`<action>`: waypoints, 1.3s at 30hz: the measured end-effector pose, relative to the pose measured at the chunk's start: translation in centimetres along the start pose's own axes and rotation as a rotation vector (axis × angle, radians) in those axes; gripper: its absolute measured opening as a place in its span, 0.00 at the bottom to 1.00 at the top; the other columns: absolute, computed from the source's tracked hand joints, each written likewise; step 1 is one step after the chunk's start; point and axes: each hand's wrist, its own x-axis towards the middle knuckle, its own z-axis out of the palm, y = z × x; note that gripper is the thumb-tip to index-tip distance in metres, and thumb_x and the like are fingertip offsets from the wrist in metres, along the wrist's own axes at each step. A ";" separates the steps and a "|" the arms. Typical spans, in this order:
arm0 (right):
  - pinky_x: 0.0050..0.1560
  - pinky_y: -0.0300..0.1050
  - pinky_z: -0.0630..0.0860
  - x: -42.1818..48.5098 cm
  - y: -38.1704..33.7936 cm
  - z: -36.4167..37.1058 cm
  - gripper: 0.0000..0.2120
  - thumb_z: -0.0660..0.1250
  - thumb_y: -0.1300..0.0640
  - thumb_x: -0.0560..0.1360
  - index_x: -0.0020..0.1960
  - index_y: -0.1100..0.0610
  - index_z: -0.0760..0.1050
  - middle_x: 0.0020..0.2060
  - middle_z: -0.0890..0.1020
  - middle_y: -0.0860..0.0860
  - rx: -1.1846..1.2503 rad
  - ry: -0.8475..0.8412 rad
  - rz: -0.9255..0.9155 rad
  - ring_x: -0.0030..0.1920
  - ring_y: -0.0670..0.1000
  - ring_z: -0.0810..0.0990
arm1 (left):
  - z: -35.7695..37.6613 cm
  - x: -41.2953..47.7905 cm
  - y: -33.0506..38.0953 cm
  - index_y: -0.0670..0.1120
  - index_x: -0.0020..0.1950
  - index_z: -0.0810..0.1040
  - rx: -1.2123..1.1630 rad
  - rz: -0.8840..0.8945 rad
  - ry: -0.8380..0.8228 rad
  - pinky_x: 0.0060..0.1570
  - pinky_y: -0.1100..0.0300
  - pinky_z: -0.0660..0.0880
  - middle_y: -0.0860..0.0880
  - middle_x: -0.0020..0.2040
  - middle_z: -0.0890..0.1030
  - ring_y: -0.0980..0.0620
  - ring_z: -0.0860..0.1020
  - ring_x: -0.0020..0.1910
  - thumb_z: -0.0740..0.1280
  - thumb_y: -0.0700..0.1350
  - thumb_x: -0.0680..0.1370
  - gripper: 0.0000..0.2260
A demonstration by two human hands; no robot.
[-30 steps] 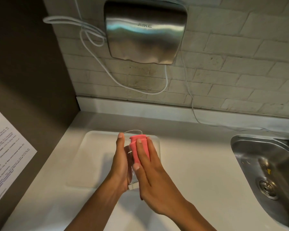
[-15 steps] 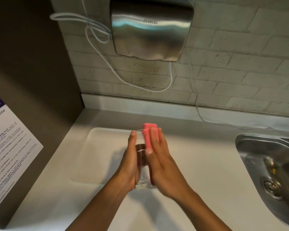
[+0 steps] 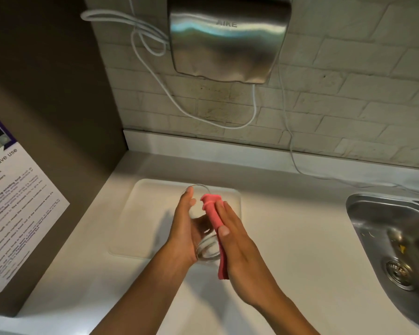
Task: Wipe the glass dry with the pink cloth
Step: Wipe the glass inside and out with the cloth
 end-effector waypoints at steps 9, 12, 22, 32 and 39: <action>0.73 0.54 0.66 0.2 3.1 1.4 0.25 0.49 0.46 0.87 0.83 0.43 0.51 0.82 0.54 0.52 -0.736 0.260 -0.504 0.83 0.59 0.54 | -0.7 1.2 -2.3 0.48 0.53 0.81 -0.159 -0.045 0.066 0.31 0.59 0.83 0.49 0.43 0.88 0.52 0.88 0.33 0.57 0.63 0.85 0.21; 0.75 0.57 0.70 1.5 2.7 1.1 0.26 0.47 0.43 0.87 0.82 0.49 0.59 0.78 0.66 0.54 -0.764 0.315 -0.529 0.77 0.58 0.67 | -0.7 1.2 -3.4 0.53 0.54 0.79 -0.134 -0.055 0.059 0.33 0.63 0.83 0.58 0.37 0.89 0.61 0.87 0.34 0.51 0.62 0.87 0.20; 0.82 0.42 0.54 0.6 4.8 2.8 0.28 0.46 0.44 0.87 0.85 0.45 0.43 0.85 0.47 0.43 -0.412 0.360 -0.503 0.84 0.50 0.52 | 0.6 1.0 -0.7 0.38 0.62 0.84 -0.375 -0.152 0.101 0.45 0.46 0.80 0.35 0.51 0.89 0.37 0.85 0.51 0.63 0.69 0.78 0.34; 0.80 0.41 0.59 2.3 2.8 0.4 0.26 0.44 0.39 0.86 0.83 0.40 0.54 0.81 0.60 0.34 -0.197 0.312 -0.449 0.82 0.43 0.59 | 1.3 0.2 -0.9 0.45 0.73 0.77 -0.312 -0.113 0.107 0.51 0.43 0.83 0.36 0.64 0.86 0.36 0.86 0.57 0.69 0.68 0.76 0.34; 0.83 0.51 0.54 2.6 4.2 0.6 0.24 0.49 0.51 0.88 0.82 0.54 0.54 0.83 0.59 0.46 -0.670 0.321 -0.715 0.84 0.53 0.54 | 0.8 1.0 -2.1 0.45 0.51 0.81 -0.298 -0.030 0.132 0.36 0.53 0.81 0.48 0.30 0.87 0.51 0.87 0.27 0.56 0.63 0.85 0.24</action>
